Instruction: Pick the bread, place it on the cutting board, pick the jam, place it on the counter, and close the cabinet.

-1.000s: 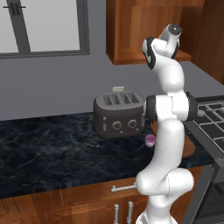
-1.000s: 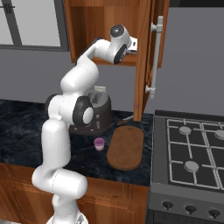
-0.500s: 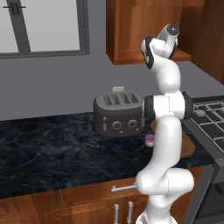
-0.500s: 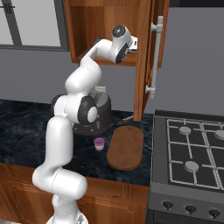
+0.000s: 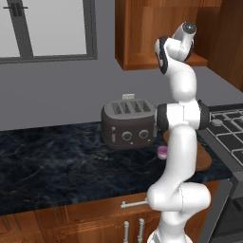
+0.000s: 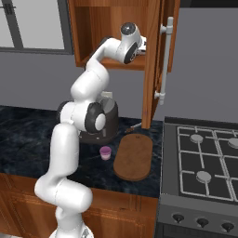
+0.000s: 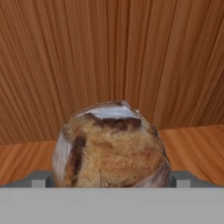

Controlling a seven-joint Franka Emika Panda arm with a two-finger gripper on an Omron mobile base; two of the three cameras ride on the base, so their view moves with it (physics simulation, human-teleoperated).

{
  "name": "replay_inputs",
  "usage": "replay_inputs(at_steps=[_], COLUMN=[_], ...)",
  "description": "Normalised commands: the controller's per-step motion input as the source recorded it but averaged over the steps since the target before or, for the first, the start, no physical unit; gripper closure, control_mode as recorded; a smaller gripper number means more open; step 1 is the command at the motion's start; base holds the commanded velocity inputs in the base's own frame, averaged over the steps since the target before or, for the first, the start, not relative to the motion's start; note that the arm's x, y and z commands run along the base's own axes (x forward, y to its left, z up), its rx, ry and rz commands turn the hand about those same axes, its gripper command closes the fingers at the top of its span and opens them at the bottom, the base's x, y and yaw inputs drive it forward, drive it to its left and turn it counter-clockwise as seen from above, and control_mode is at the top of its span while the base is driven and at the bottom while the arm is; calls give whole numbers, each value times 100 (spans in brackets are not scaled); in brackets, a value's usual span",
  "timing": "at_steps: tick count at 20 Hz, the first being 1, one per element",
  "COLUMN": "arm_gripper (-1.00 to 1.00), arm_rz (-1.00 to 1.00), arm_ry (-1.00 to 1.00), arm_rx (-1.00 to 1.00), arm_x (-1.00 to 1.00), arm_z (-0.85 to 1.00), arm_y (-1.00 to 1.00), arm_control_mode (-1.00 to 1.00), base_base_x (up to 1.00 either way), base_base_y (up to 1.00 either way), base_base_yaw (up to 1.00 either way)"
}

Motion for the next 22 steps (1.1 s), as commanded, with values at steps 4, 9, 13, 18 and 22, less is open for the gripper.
replay_inputs(at_steps=[4, 9, 13, 18, 22], arm_gripper=[100, 100, 100, 100, 100], arm_rz=[0, 0, 0, 0, 0], arm_ry=[-2, -3, -4, -6, -2], arm_rx=[0, 0, 0, 0, 0], arm_x=[-8, -27, -30, -45, -53], arm_z=[0, 0, 0, 0, 0], arm_y=[0, 0, 0, 0, 0], arm_control_mode=[-100, -100, -100, -100, -100], base_base_x=[0, 0, 0, 0, 0], base_base_y=[0, 0, 0, 0, 0], base_base_yaw=[0, 0, 0, 0, 0])
